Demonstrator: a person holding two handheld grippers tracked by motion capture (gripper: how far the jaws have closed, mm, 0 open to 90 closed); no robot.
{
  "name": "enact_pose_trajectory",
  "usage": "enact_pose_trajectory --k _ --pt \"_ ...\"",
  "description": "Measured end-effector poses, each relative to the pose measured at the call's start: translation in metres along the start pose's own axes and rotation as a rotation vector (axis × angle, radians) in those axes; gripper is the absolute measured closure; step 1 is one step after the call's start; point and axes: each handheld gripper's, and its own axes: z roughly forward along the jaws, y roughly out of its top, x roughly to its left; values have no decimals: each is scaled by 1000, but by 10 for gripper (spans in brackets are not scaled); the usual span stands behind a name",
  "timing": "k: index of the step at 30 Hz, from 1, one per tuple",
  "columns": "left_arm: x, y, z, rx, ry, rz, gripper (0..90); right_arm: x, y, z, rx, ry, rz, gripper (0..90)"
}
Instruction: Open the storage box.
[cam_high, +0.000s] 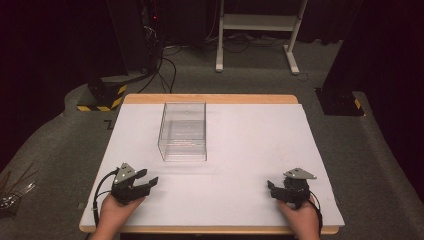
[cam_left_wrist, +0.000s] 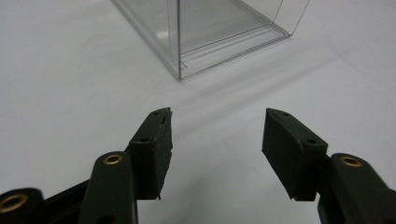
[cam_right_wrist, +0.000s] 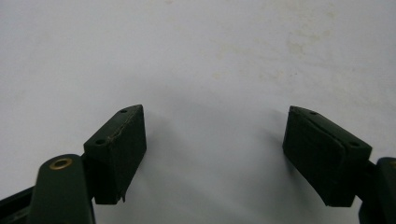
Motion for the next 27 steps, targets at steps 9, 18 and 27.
enact_pose_trajectory --k 9,18,27 --pt "-9 16 0 -34 -61 -4 423 0 0 0 0 0 0 215" --pt "-12 31 9 -60 -70 5 422 0 0 0 0 0 0 215" --pt "-10 40 16 -92 -79 -10 425 0 0 0 0 0 -1 215"
